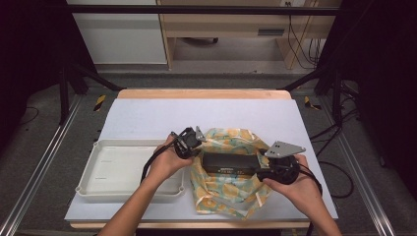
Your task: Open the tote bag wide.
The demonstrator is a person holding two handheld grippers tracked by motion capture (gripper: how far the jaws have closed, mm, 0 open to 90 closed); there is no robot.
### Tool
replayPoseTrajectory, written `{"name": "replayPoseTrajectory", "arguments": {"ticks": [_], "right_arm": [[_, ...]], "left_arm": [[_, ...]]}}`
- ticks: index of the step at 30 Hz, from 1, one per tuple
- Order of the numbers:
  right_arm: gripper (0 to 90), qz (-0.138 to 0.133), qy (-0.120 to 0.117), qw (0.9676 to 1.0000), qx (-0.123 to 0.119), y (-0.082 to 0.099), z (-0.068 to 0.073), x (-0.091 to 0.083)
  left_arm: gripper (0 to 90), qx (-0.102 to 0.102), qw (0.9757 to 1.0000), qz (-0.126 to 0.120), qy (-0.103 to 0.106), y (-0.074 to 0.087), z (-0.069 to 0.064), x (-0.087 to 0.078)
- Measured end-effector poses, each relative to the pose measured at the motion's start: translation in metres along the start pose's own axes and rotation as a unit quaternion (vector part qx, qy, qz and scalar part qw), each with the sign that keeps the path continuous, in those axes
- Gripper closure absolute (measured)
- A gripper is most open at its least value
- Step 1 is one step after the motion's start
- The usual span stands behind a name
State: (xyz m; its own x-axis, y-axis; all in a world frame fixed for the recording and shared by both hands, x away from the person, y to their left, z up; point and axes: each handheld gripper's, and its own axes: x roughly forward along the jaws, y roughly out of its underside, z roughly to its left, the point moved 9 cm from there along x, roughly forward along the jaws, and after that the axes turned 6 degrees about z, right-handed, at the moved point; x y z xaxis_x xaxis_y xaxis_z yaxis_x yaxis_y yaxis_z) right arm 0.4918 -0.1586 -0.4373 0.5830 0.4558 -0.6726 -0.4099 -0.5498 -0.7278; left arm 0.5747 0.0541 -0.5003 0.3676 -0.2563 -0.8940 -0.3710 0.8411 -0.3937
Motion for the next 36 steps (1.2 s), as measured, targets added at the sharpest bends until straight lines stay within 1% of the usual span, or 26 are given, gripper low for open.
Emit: {"name": "replayPoseTrajectory", "arguments": {"ticks": [1, 2, 3, 4, 5, 6, 7, 8, 11, 12, 17, 18, 19, 20, 23, 24, 25, 26, 27, 28, 29, 30, 32, 33, 34, 36], "right_arm": [[35.8, 0.004, 0.012, 0.9999, 0.007, 0.001, -0.007, 0.0], [35.5, 0.013, 0.032, 0.9993, 0.013, 0.004, -0.015, 0.002], [35.5, 0.013, 0.032, 0.9993, 0.013, 0.004, -0.015, 0.002], [33.7, 0.037, 0.065, 0.997, 0.021, 0.012, -0.033, 0.008], [33.6, 0.044, 0.071, 0.9962, 0.025, 0.015, -0.037, 0.01], [33.6, 0.044, 0.071, 0.9962, 0.025, 0.015, -0.037, 0.01], [32.2, 0.054, 0.074, 0.9949, 0.041, 0.021, -0.046, 0.017], [31.5, 0.058, 0.073, 0.9946, 0.045, 0.023, -0.047, 0.02], [28.5, 0.069, 0.067, 0.994, 0.051, 0.028, -0.047, 0.026], [26.6, 0.078, 0.059, 0.9936, 0.057, 0.034, -0.046, 0.031], [26.5, 0.089, 0.051, 0.9928, 0.061, 0.043, -0.044, 0.033], [29.6, 0.095, 0.049, 0.9924, 0.061, 0.048, -0.044, 0.031], [32.2, 0.093, 0.047, 0.9926, 0.062, 0.049, -0.044, 0.03], [32.2, 0.093, 0.047, 0.9926, 0.062, 0.049, -0.044, 0.03], [42.1, 0.093, 0.045, 0.9928, 0.06, 0.055, -0.045, 0.028], [50.7, 0.099, 0.042, 0.9928, 0.054, 0.058, -0.044, 0.028], [53.8, 0.102, 0.04, 0.9926, 0.051, 0.059, -0.044, 0.029], [53.8, 0.102, 0.04, 0.9926, 0.051, 0.059, -0.044, 0.029], [67.3, 0.109, 0.045, 0.9918, 0.05, 0.062, -0.045, 0.03], [67.3, 0.109, 0.045, 0.9918, 0.05, 0.062, -0.045, 0.03], [70.9, 0.11, 0.045, 0.9916, 0.051, 0.063, -0.045, 0.03], [84.7, 0.121, 0.047, 0.9904, 0.047, 0.066, -0.046, 0.033], [89.4, 0.129, 0.05, 0.9894, 0.044, 0.069, -0.047, 0.036], [89.4, 0.129, 0.05, 0.9894, 0.044, 0.069, -0.047, 0.036], [90.0, 0.136, 0.054, 0.9882, 0.046, 0.072, -0.049, 0.041], [90.0, 0.139, 0.055, 0.9876, 0.046, 0.074, -0.05, 0.042]], "left_arm": [[83.7, 0.002, 1.0, 0.001, 0.0, 0.0, 0.0, -0.001], [83.8, 0.003, 1.0, 0.0, -0.002, 0.0, -0.001, -0.001], [83.9, 0.003, 1.0, 0.0, -0.002, 0.0, -0.001, -0.001], [84.1, 0.006, 1.0, -0.001, 0.0, 0.0, -0.002, -0.003], [84.2, 0.006, 1.0, -0.001, 0.0, 0.0, -0.002, -0.003], [84.2, 0.007, 1.0, -0.001, -0.002, 0.0, -0.003, -0.004], [84.6, 0.008, 1.0, -0.004, -0.003, 0.0, -0.003, -0.006], [84.8, 0.008, 1.0, -0.005, -0.001, 0.0, -0.003, -0.007], [84.9, 0.01, 0.9999, -0.007, -0.001, -0.001, -0.003, -0.009], [84.8, 0.013, 0.9999, -0.007, -0.003, -0.001, -0.004, -0.011], [84.9, 0.019, 0.9998, -0.011, -0.003, -0.003, -0.008, -0.014], [84.9, 0.021, 0.9997, -0.012, -0.003, -0.004, -0.009, -0.015], [84.9, 0.023, 0.9997, -0.012, -0.003, -0.005, -0.01, -0.015], [84.9, 0.024, 0.9996, -0.014, -0.004, -0.005, -0.011, -0.016], [85.4, 0.027, 0.9995, -0.014, -0.002, -0.008, -0.013, -0.016], [85.6, 0.028, 0.9995, -0.014, -0.004, -0.009, -0.013, -0.016], [85.6, 0.027, 0.9995, -0.014, -0.004, -0.009, -0.013, -0.016], [85.8, 0.027, 0.9995, -0.014, -0.004, -0.009, -0.013, -0.016], [85.9, 0.026, 0.9996, -0.014, -0.004, -0.009, -0.012, -0.015], [85.9, 0.026, 0.9996, -0.014, -0.004, -0.009, -0.012, -0.015], [85.9, 0.025, 0.9996, -0.012, -0.004, -0.009, -0.011, -0.014], [86.2, 0.022, 0.9997, -0.011, -0.004, -0.009, -0.01, -0.012], [86.3, 0.017, 0.9998, -0.006, -0.007, -0.008, -0.008, -0.009], [86.4, 0.017, 0.9998, -0.006, -0.007, -0.008, -0.008, -0.009], [86.7, 0.014, 0.9998, 0.0, -0.014, -0.008, -0.006, -0.007], [86.8, 0.012, 0.9997, 0.008, -0.021, -0.007, -0.003, -0.004]]}}
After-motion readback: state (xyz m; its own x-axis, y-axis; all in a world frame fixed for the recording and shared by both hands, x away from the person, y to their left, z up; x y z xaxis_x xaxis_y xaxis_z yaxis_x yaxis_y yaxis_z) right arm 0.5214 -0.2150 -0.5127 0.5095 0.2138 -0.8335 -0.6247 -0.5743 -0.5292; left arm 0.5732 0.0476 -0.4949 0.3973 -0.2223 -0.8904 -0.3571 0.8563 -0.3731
